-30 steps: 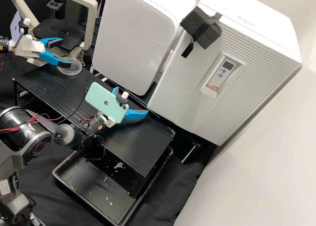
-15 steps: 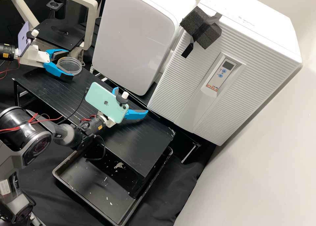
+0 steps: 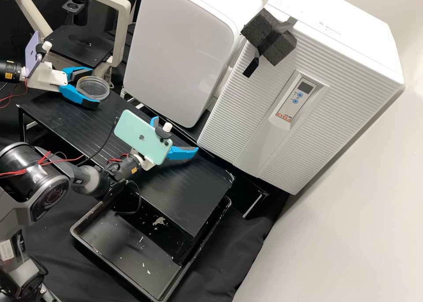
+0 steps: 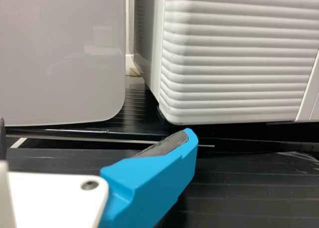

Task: Place the petri dish on the bench

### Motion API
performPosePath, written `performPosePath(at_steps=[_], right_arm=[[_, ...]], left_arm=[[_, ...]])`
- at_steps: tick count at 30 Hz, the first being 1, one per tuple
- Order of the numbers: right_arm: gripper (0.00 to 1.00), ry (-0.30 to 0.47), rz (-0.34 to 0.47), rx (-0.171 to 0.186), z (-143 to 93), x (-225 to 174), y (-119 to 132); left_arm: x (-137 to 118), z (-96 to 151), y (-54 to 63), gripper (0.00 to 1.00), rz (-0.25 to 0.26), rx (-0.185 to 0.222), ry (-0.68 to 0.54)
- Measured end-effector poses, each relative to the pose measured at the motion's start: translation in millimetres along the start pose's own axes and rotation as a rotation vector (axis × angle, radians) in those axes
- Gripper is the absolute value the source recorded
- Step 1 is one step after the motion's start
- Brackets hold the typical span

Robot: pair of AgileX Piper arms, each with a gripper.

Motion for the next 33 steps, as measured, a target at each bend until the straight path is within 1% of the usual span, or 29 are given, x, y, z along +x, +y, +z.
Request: performPosePath(at_steps=[1, 2, 13, 16, 17, 22, 29, 33], right_arm=[[1.00, 0.000, 0.000, 0.000, 0.0, 0.0, 0.0], [1.00, 0.000, 0.000, 0.000, 0.0, 0.0, 0.0], [1.00, 0.000, 0.000, 0.000, 0.0, 0.0, 0.0], [1.00, 0.000, 0.000, 0.000, 0.0, 0.0, 0.0], [1.00, 0.000, 0.000, 0.000, 0.0, 0.0, 0.0], [1.00, 0.000, 0.000, 0.000, 0.0, 0.0, 0.0], [1.00, 0.000, 0.000, 0.000, 0.0, 0.0, 0.0], [1.00, 0.000, 0.000, 0.000, 0.0, 0.0, 0.0]], left_arm=[[0.0, 0.0, 0.0, 1.00, 0.000, 0.000, 0.000], [0.0, 0.0, 0.0, 0.00, 0.000, 0.000, 0.000], [0.6, -0.6, -1.4, 0.00, -0.003, 0.006, 0.000], [1.0, -0.7, -2.0, 0.00, -0.001, 0.023, -0.004], [1.0, -0.7, -2.0, 1.00, -0.001, 0.028, -0.004], [0.6, -1.0, -2.3, 1.00, 0.007, 0.055, -0.001], [0.0, -3.5, -2.8, 1.00, 0.010, 0.052, 0.010], [1.4, -6.0, -6.4, 1.00, 0.007, 0.045, 0.009]])
